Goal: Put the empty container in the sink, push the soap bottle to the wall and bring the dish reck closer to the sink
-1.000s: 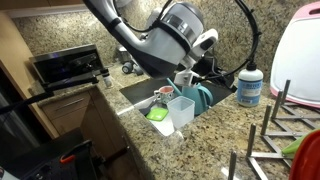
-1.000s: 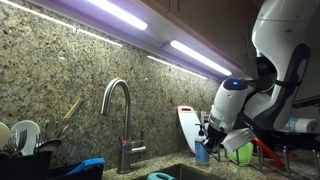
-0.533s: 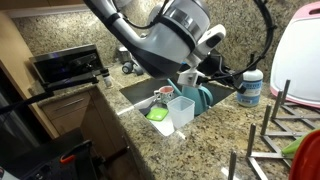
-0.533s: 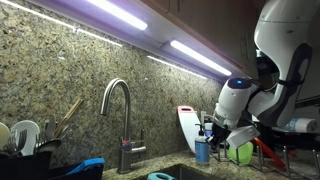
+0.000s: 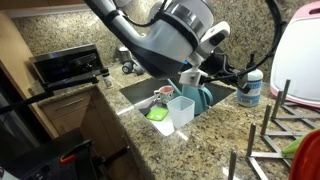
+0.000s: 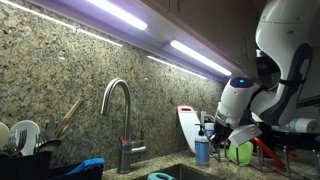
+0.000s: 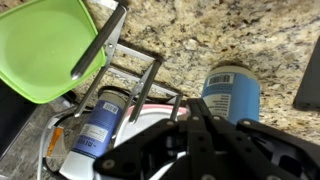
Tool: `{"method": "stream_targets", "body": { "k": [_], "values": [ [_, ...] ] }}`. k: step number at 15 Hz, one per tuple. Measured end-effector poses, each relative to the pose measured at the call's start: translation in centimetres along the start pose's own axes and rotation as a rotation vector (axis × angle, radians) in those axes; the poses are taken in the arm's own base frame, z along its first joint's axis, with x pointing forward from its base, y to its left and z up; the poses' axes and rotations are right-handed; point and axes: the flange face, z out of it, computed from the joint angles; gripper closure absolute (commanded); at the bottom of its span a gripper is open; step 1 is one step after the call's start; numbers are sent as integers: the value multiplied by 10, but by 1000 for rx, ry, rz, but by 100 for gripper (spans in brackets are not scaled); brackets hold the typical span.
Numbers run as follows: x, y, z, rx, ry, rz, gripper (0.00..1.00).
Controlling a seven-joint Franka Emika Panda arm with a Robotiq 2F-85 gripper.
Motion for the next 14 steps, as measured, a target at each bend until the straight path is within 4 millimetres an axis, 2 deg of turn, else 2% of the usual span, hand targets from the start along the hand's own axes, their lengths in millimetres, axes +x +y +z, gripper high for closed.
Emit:
{"method": "stream_targets", "body": {
  "k": [5,11,14],
  "values": [
    [1,-2,0,0,2,2,100],
    [14,7,0,-21,26,46,100],
    [10,6,7,-36,12,57,100]
  ]
}}
